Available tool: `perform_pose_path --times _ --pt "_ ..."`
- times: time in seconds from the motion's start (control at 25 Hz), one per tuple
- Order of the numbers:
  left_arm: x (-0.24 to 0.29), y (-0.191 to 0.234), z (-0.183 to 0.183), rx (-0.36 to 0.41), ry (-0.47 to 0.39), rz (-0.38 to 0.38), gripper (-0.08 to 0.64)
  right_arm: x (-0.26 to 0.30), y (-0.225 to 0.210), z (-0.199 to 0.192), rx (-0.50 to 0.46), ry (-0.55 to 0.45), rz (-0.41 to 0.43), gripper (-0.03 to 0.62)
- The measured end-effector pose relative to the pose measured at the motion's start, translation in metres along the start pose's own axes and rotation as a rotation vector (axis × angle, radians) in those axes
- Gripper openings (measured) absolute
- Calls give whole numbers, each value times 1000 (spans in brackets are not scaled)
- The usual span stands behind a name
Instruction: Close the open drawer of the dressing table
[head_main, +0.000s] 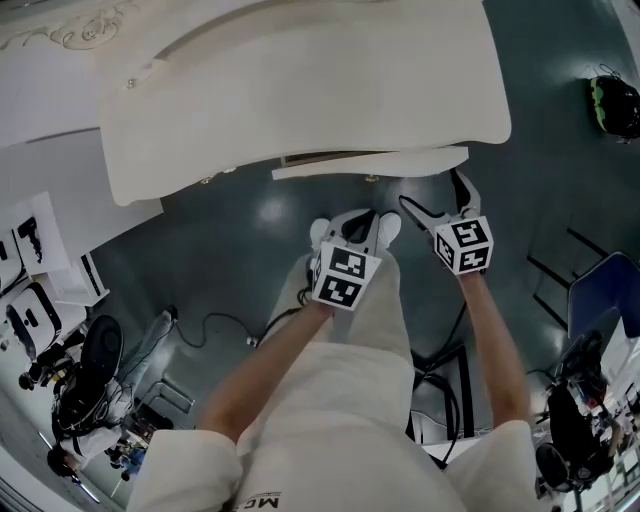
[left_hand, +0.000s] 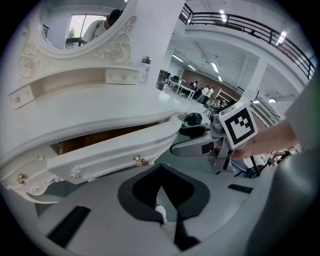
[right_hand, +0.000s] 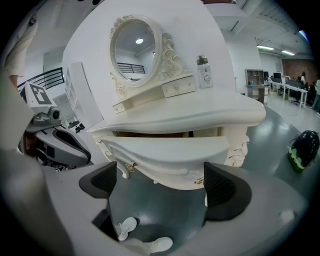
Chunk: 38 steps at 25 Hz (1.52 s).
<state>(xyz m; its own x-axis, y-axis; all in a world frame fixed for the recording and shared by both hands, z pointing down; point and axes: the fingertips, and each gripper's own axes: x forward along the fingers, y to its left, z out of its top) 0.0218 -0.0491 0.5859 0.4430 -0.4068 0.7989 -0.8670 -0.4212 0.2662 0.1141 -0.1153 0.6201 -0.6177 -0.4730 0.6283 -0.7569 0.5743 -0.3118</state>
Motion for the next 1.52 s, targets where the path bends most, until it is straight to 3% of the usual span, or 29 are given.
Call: perform_pose_path --times 1.52 --pt "2 38 8 -40 -1 25 9 41 -20 39 10 -36 -45 508"
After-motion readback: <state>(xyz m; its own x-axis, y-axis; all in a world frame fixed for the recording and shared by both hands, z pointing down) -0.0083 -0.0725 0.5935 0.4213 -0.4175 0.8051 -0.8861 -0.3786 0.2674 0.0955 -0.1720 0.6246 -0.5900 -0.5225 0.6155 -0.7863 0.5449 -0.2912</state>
